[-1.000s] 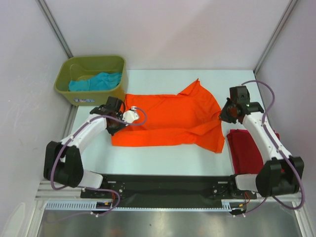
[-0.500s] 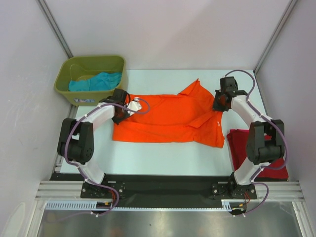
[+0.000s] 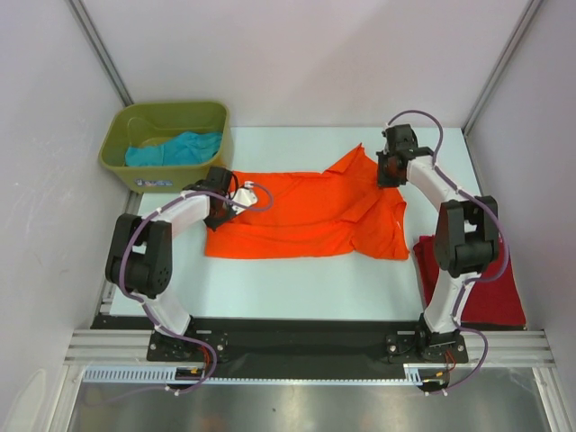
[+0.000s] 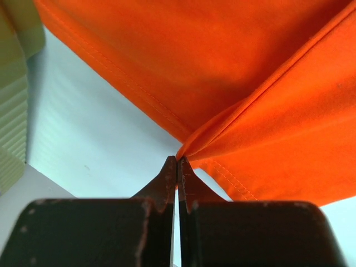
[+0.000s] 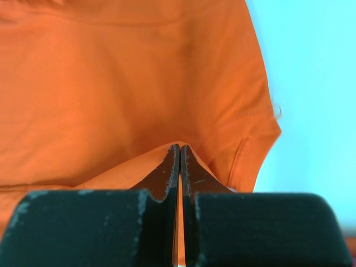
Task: Fold and stack the t-shirts
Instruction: Fold the tshirt
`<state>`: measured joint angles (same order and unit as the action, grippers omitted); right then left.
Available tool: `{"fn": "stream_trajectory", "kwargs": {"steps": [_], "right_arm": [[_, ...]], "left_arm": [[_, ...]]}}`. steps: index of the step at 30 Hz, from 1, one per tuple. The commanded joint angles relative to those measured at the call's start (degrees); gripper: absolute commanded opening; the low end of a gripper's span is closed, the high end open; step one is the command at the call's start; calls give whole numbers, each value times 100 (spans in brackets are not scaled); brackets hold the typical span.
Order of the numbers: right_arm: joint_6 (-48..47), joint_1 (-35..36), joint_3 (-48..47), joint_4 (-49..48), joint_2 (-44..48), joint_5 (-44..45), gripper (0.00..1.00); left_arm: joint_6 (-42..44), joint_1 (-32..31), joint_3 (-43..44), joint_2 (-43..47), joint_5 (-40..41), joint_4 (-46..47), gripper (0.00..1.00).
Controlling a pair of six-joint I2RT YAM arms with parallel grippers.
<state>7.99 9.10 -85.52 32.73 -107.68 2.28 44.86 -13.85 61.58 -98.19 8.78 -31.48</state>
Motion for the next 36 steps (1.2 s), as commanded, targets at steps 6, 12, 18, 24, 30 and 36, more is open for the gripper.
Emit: {"fn": "stream_trajectory", "kwargs": {"steps": [6,12,18,24,30,36], "right_arm": [[-263,65,-501,303,-341,184,29],[509,-75,-423,787,228,544,53],[1274,-110,953,1401,1485,994,52],[1872,-190,2520,1167,2567,598,51],[2084,-330,3321,472,2630,149,51],[2171,-575,3989,164,2602,150,50]], "left_arm": [[-241,40,143,19,256,222,39],[-338,40,494,686,-321,-129,60],[-242,31,331,1311,-1448,-1096,52],[330,-39,-1005,1672,-1089,-781,53],[752,-48,-1754,1558,-606,352,59],[735,-48,-2097,1399,-359,977,56]]}}
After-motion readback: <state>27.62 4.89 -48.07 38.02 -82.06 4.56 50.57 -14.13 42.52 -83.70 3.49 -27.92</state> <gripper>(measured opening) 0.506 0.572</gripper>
